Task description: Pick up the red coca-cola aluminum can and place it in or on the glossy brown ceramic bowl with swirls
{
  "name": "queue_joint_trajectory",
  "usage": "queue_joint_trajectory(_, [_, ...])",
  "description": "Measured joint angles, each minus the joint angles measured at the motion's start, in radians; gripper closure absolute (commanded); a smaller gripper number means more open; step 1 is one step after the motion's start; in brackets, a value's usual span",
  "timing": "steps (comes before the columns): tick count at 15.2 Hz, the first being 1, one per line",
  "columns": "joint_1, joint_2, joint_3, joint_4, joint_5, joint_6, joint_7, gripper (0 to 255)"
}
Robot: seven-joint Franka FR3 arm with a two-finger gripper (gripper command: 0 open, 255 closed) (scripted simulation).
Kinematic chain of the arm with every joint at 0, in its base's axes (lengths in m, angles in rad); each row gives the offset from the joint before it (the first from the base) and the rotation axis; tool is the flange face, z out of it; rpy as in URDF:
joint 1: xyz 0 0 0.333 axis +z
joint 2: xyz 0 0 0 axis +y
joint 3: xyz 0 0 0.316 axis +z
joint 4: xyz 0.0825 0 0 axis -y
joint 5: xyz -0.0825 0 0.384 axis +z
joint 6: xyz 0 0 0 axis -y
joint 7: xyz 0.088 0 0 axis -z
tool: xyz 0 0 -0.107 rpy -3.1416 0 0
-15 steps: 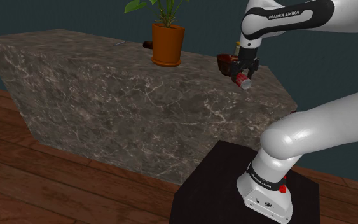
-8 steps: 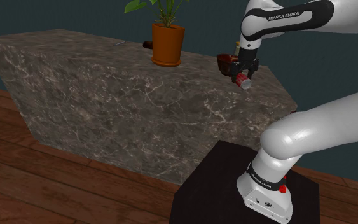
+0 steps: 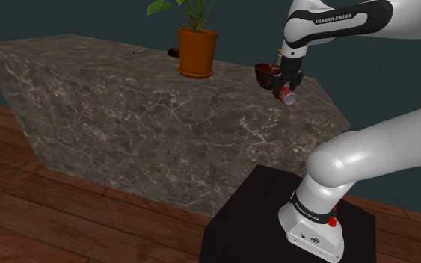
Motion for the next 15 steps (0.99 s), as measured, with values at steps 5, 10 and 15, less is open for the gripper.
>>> queue_joint_trajectory(5, [0.002, -0.001, 0.006, 0.029, 0.005, -0.03, -0.004, 255])
queue_joint_trajectory(10, [0.005, -0.001, 0.015, 0.094, 0.015, -0.095, -0.015, 255])
queue_joint_trajectory(15, [0.009, 0.006, 0.025, 0.161, 0.024, -0.154, -0.023, 255])
